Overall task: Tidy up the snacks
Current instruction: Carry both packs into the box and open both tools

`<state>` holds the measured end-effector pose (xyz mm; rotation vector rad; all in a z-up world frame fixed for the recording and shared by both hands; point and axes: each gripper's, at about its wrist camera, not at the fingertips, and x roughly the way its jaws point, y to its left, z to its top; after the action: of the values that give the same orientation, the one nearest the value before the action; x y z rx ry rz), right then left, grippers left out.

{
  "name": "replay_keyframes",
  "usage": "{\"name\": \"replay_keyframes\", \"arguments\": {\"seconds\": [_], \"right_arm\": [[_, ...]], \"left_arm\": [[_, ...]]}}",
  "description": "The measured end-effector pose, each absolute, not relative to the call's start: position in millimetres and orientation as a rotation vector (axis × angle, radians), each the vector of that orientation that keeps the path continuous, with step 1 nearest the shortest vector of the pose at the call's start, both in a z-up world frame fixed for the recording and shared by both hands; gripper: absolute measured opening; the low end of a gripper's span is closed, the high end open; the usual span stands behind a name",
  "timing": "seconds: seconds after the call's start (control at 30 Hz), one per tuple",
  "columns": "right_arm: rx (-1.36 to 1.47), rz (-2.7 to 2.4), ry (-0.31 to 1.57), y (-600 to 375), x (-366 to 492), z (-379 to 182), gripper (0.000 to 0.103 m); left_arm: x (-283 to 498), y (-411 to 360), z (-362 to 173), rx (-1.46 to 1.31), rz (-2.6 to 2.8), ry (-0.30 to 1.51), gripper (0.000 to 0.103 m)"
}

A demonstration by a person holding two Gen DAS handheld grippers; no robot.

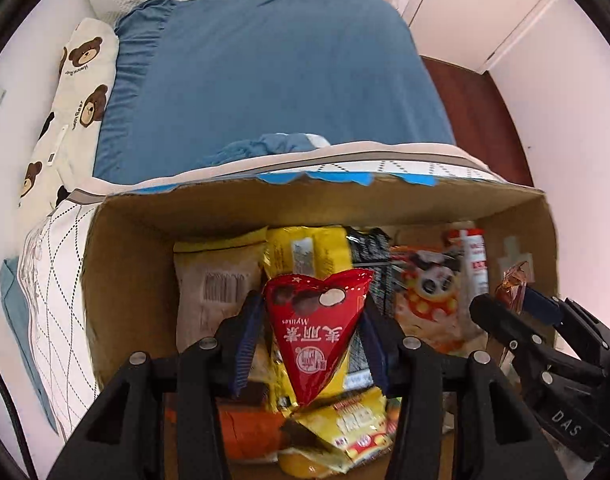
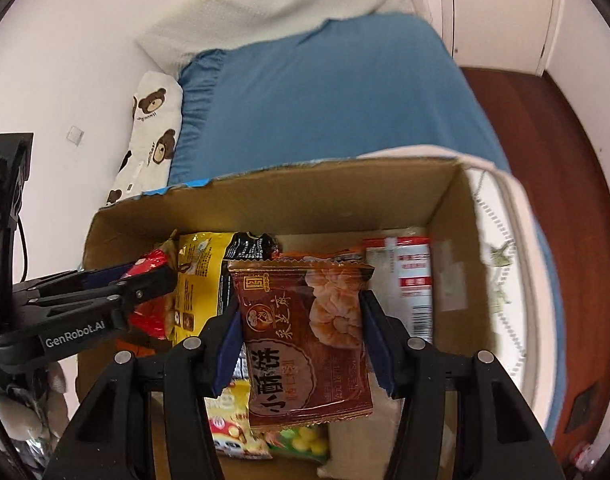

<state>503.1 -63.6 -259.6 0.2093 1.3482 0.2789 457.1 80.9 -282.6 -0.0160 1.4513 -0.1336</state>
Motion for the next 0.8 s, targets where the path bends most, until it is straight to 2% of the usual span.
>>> {"name": "replay_keyframes", "arguments": {"seconds": [0.1, 0.13, 0.17, 0.2, 0.23, 0.6, 0.8], "right_arm": [[0.237, 0.281, 1.374, -56.5, 510.2, -272.8, 0.058], [0.244, 0.284, 1.386, -54.3, 512.9, -276.8, 0.063], [0.251, 0.281, 1.409, -53.2, 516.1, -281.9, 0.070], [0.252, 0.261, 1.435, -52.9, 518.4, -287.5, 0.088], [0.244, 0.247, 1.436, -53.0, 518.8, -289.0, 0.092], [0.068, 0.138, 1.356, -63.8, 493.6, -260.8, 0.099], [0.043, 0.097, 1.329, -77.8, 467.2, -243.8, 0.100]], "left_arm": [[462.9, 85.1, -292.5, -0.019, -0.114, 1.472, 0.049], [464.6, 87.9, -295.8, -0.030, -0.107, 1.483, 0.058], [465.1, 89.6, -297.1, -0.036, -0.104, 1.484, 0.067], [465.0, 90.7, -296.9, -0.035, -0.097, 1.478, 0.082], [464.9, 91.1, -295.3, -0.031, -0.089, 1.469, 0.086], [435.5, 83.7, -274.2, -0.029, -0.099, 1.422, 0.089], [405.8, 75.3, -252.7, 0.025, -0.094, 1.354, 0.089]]}}
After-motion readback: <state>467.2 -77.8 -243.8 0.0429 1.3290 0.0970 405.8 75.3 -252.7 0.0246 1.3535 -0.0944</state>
